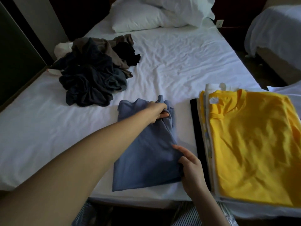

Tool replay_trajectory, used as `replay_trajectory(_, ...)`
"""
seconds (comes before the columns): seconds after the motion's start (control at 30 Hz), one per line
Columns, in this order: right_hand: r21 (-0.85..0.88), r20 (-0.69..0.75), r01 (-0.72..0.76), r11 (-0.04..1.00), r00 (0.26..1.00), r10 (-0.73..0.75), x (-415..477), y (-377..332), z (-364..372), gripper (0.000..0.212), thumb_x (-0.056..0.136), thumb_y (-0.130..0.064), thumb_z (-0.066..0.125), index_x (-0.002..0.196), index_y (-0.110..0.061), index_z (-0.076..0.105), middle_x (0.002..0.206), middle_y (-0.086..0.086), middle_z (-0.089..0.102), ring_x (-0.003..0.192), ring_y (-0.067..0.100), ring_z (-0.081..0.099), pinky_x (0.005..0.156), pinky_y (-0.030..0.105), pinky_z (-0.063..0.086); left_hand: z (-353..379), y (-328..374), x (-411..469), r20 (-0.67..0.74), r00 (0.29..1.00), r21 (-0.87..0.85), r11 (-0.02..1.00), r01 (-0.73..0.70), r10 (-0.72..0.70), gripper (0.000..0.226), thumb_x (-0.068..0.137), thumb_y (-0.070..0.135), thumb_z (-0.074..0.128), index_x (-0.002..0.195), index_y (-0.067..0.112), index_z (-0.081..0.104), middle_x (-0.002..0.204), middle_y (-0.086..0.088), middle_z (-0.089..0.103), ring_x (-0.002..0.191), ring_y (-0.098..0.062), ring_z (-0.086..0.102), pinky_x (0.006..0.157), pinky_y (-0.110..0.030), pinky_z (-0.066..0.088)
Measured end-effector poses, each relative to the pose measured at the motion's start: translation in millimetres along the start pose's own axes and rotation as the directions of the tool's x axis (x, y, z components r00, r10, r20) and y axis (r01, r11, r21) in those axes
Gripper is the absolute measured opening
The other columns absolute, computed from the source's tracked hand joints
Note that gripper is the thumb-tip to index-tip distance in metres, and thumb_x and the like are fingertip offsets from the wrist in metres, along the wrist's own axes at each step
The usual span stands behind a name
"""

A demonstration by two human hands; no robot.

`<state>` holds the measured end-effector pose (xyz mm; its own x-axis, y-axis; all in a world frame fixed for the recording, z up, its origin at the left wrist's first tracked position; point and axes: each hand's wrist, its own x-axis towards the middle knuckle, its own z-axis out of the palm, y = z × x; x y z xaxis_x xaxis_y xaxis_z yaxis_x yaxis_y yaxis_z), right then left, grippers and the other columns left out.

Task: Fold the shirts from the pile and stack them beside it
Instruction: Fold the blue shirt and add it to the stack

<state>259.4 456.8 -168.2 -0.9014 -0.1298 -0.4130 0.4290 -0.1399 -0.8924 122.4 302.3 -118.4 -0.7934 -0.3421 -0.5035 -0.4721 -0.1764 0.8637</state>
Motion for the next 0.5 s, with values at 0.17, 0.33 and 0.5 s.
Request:
replay_trajectory(0.17,-0.153,-0.169,0.204,0.967,0.958,-0.229,-14,2,8,0.03,0.082,-0.002,0.045,0.096,-0.018,0.066,0.103,0.001,0.061,0.096,0.015,0.055,0.077,0.015,0.042,-15,-18,-15,0.147,0.985,-0.212,0.976,-0.055,0.087,0.013,0.093,0.004,0.055,0.084,0.012,0.051,0.076,-0.005,0.049,0.067,-0.016,0.055,0.055,-0.019,0.053)
replay_trajectory(0.33,-0.625,-0.04,0.489,0.608,0.759,-0.65,-19,-7,28,0.05,0.076,-0.025,0.041,0.119,-0.009,0.059,0.135,0.014,0.047,0.126,0.025,0.042,0.103,0.034,0.033,-56,-36,-35,-0.02,0.836,0.228,0.816,-0.53,0.549,0.028,0.087,-0.009,0.046,0.078,0.016,0.054,0.078,-0.001,0.058,0.073,-0.005,0.055,0.071,-0.011,0.044)
replay_trajectory(0.5,-0.769,0.386,0.631,0.106,0.589,-0.71,14,-20,73,0.048,0.079,-0.023,0.04,0.117,-0.007,0.063,0.125,0.015,0.06,0.123,0.03,0.05,0.103,0.039,0.028,-100,-73,-49,0.252,0.683,0.633,0.417,-0.652,0.685,0.038,0.08,0.027,0.041,0.099,0.003,0.063,0.102,-0.016,0.066,0.095,-0.022,0.06,0.086,-0.021,0.039)
